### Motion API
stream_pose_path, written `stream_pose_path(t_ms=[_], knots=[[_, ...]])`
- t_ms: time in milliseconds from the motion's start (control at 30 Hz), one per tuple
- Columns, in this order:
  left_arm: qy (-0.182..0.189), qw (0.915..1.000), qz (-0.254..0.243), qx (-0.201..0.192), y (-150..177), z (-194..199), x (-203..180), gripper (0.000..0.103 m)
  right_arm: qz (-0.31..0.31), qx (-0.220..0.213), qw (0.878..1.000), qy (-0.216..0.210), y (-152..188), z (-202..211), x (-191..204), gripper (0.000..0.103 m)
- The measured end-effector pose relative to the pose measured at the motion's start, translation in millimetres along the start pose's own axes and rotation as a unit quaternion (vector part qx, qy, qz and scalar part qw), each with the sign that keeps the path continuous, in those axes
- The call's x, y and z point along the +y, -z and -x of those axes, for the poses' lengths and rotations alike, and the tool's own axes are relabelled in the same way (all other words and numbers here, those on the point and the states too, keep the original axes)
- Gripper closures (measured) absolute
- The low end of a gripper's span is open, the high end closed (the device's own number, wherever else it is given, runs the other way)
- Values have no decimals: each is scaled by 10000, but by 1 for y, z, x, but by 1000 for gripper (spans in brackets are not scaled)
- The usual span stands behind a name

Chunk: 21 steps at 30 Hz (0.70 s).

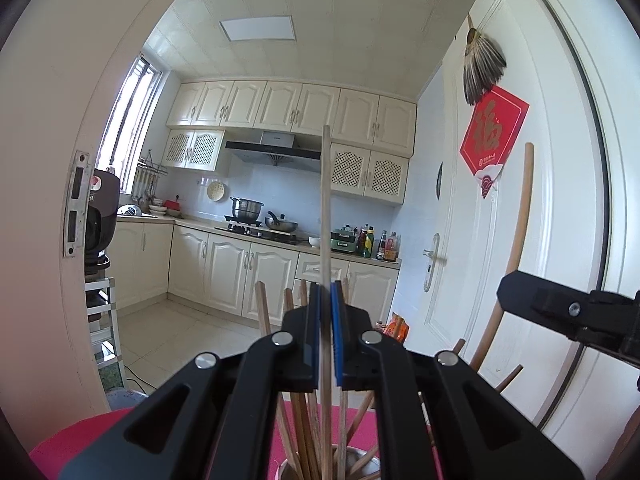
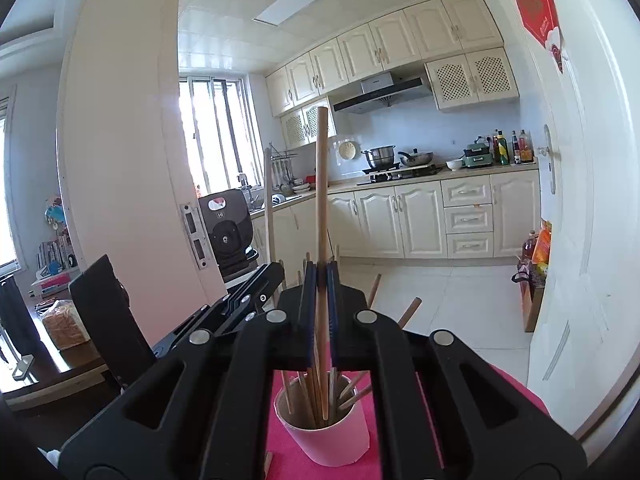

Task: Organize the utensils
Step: 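Lower both chopsticks into the pink cup and open both grippers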

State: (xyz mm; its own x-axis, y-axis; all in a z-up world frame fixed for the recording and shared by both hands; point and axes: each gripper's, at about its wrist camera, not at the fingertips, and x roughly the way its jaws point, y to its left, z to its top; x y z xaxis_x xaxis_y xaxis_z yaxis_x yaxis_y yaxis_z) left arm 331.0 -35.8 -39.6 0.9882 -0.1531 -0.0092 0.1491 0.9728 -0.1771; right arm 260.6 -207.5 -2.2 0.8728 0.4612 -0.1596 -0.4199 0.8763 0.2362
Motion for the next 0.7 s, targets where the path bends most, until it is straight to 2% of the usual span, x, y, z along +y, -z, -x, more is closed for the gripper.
stream_pose_path(t_ms=[233, 267, 300, 333, 500, 700], knots=[[52, 9996, 6, 272, 8, -5, 7, 95, -7, 165, 9998, 83, 7, -8, -2, 98], [38, 9995, 10, 328, 7, -5, 8, 92, -9, 181, 9998, 92, 7, -8, -1, 98], [29, 9993, 19, 359, 8, -4, 10, 79, -14, 198, 9998, 102, 8, -8, -1, 98], [25, 9993, 39, 369, 8, -3, 11, 72, -13, 204, 9997, 117, 8, -8, -1, 98], [5, 9989, 80, 453, 3, 5, 15, 71, 1, 233, 9995, 208, 8, -6, 2, 97], [-63, 9989, 17, 465, -3, 20, 16, 65, -4, 288, 9992, 285, 7, -5, 6, 97]])
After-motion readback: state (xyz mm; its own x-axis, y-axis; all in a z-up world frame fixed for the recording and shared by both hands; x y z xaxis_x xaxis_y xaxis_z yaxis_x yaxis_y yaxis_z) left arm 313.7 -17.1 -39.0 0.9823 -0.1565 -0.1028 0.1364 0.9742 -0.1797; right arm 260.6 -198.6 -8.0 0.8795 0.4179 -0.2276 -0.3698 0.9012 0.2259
